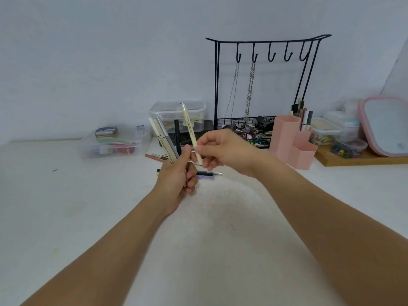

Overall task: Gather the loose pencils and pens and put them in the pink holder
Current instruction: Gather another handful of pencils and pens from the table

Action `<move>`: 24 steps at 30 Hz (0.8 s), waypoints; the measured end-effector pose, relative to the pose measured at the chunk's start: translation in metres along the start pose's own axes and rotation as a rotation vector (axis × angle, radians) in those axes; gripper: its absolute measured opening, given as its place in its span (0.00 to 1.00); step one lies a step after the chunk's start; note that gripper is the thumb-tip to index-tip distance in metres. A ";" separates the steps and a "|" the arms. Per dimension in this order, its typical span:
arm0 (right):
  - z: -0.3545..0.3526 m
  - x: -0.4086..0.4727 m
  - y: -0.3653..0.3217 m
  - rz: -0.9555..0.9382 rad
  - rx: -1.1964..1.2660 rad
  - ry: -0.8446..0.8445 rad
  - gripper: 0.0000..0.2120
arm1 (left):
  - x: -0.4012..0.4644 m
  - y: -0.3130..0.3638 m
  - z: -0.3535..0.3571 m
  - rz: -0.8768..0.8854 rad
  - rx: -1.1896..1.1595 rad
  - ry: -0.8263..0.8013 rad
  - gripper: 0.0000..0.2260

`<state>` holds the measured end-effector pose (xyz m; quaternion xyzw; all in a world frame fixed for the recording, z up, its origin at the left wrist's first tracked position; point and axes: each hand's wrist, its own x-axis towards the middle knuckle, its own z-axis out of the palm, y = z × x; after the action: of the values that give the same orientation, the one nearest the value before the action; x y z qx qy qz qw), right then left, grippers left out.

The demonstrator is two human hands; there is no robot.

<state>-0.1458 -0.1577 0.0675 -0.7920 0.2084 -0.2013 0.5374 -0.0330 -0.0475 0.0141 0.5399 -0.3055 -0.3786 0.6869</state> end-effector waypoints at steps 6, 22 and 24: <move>0.023 0.003 0.008 -0.020 0.057 0.134 0.08 | 0.007 -0.003 -0.003 0.015 -0.021 0.101 0.19; 0.031 0.001 0.021 -0.010 0.018 0.057 0.07 | 0.013 -0.001 -0.006 -0.001 0.021 0.218 0.11; 0.030 0.005 0.026 -0.117 -0.306 0.130 0.05 | 0.014 0.001 -0.010 0.027 0.059 0.317 0.11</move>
<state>-0.1284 -0.1459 0.0331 -0.8606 0.2247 -0.2489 0.3834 -0.0172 -0.0545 0.0128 0.6087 -0.2112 -0.2702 0.7154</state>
